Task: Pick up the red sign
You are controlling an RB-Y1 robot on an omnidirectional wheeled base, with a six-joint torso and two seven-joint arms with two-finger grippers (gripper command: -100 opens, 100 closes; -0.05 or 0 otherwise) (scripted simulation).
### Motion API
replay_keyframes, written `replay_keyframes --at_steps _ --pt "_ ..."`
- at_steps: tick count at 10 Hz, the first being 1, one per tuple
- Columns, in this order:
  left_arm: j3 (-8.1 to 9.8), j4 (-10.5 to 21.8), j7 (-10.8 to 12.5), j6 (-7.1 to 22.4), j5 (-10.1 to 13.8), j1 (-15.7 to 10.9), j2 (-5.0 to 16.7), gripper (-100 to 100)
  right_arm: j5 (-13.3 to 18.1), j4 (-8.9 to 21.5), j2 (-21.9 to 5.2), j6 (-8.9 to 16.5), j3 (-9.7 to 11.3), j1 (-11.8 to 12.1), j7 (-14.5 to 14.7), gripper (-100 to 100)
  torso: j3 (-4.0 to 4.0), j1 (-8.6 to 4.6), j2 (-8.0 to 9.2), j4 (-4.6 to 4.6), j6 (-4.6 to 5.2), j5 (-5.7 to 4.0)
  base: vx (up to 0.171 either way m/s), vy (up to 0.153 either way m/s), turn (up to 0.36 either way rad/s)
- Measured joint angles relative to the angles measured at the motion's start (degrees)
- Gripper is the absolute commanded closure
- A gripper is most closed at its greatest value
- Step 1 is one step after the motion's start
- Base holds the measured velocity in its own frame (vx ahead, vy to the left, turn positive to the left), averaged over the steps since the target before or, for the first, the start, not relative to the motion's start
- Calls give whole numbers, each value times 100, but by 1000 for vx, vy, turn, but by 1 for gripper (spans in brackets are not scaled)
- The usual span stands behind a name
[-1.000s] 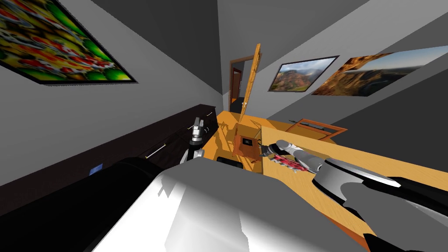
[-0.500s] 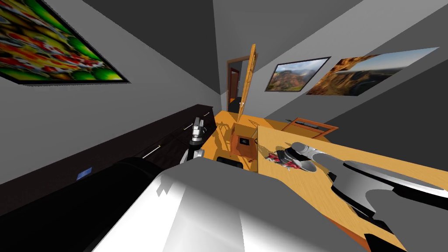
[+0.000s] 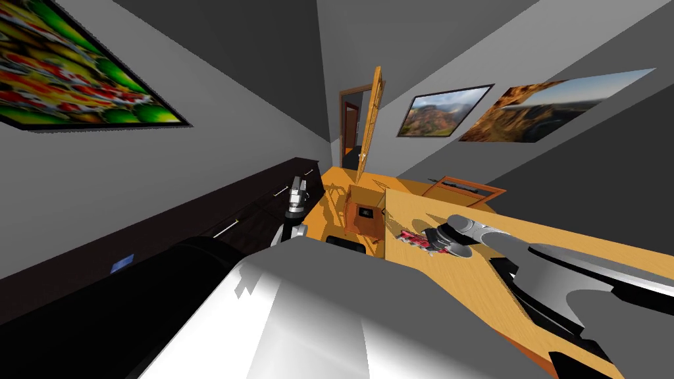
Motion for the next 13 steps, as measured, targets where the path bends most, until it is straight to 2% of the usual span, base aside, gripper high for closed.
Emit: replay_keyframes --at_steps 1,2,3,4,5,6,8,9,10,11,12,13 --pt "-1 0 0 0 0 -2 0 0 -118 -372 -245 154 43 196 -82 -100 3 0 6 1 -8 0 -24 -23 281" --pt "0 0 0 0 0 -1 0 0 -330 -170 -200 218 2 365 86 -100 5 -3 9 1 -1 -1 -16 -9 13" --pt "0 0 0 0 0 0 0 0 -442 -158 -207 229 4 428 157 -100 5 -1 9 2 3 0 -28 -1 299" --pt "-1 0 0 0 0 -2 0 0 -594 -504 -484 356 37 614 113 -100 8 3 13 3 -5 2 -25 -12 283" --pt "0 0 0 0 0 -1 0 0 -760 -593 -525 497 50 830 110 -100 7 0 12 2 -2 -1 -11 -9 35" --pt "0 0 0 0 0 0 0 0 -899 -497 -479 515 44 885 163 -100 5 0 8 2 2 0 -28 0 306" --pt "0 0 0 0 0 -1 0 0 -1178 -857 -746 765 103 1236 139 -100 7 0 12 3 -1 0 -18 -12 153" --pt "0 0 0 0 0 0 0 0 -1347 -726 -701 756 79 1304 221 -100 5 -2 7 2 3 0 -23 -5 376" --pt "-1 0 0 0 0 -2 0 0 -1526 -863 -867 871 75 1519 328 -100 5 -2 8 3 -9 -1 -25 -13 265" --pt "0 0 0 0 0 0 0 0 -1727 -682 -833 869 44 1646 485 -100 2 -11 5 0 -2 -8 -9 -5 -7" --pt "1 0 0 0 0 1 0 0 -1872 -800 -904 905 63 1734 475 -100 -1 -19 2 -3 6 -13 -26 3 336" --pt "0 0 0 0 0 -1 0 0 -2041 -958 -1043 1054 85 1911 488 -100 -1 -21 2 -3 -8 -16 -26 -10 262"
